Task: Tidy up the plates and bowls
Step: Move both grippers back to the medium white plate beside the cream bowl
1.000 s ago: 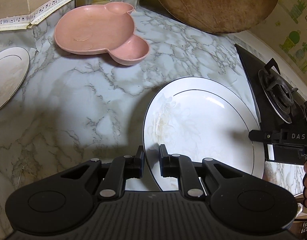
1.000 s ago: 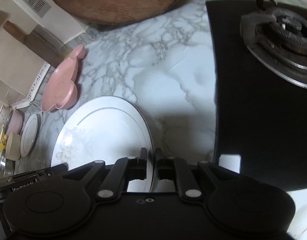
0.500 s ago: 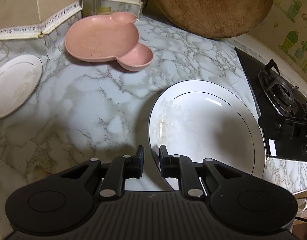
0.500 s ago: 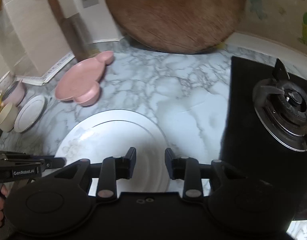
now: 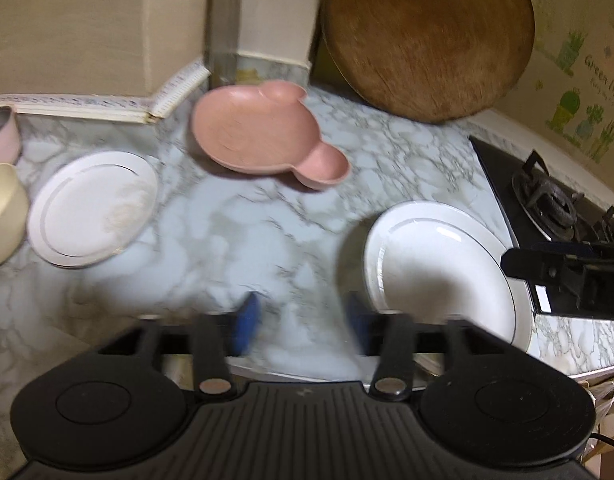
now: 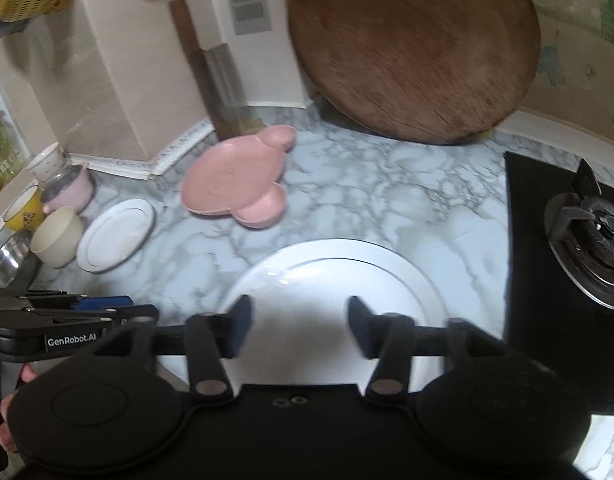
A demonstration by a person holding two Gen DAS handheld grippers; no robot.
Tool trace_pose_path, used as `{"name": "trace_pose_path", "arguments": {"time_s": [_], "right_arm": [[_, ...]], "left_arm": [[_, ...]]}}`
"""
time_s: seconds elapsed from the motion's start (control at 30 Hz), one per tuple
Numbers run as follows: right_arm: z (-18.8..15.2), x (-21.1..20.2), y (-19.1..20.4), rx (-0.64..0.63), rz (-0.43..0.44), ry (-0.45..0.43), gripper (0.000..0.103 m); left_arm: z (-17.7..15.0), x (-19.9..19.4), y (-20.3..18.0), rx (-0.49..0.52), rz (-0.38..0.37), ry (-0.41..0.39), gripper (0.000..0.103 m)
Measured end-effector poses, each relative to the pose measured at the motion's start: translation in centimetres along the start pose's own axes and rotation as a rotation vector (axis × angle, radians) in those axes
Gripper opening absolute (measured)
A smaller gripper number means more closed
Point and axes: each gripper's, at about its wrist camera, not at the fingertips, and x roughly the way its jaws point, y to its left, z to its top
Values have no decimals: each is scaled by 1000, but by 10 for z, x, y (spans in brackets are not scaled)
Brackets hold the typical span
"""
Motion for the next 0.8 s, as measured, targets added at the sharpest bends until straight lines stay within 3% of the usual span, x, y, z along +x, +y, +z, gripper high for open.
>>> {"name": "trace_pose_path", "arguments": {"time_s": [0.13, 0.2, 0.33, 0.4, 0.47, 0.8], "right_arm": [[0, -2, 26, -16, 30, -17, 67], [2, -1, 39, -31, 37, -25, 77], [7, 4, 68, -82, 52, -44, 83], [11, 10, 81, -107, 62, -48, 96], [15, 16, 95, -126, 66, -66, 101], [44, 71, 156, -192, 137, -53, 102]], "left_arm": [[-2, -14, 20, -12, 13, -38, 61], [-3, -20, 30, -24, 22, -52, 62], [-5, -30, 55, -49, 52, -82, 73], [-6, -33, 69, -71, 66, -90, 73], [-7, -35, 84, -97, 85, -99, 73], [3, -30, 152, -193, 242, -150, 78]]}}
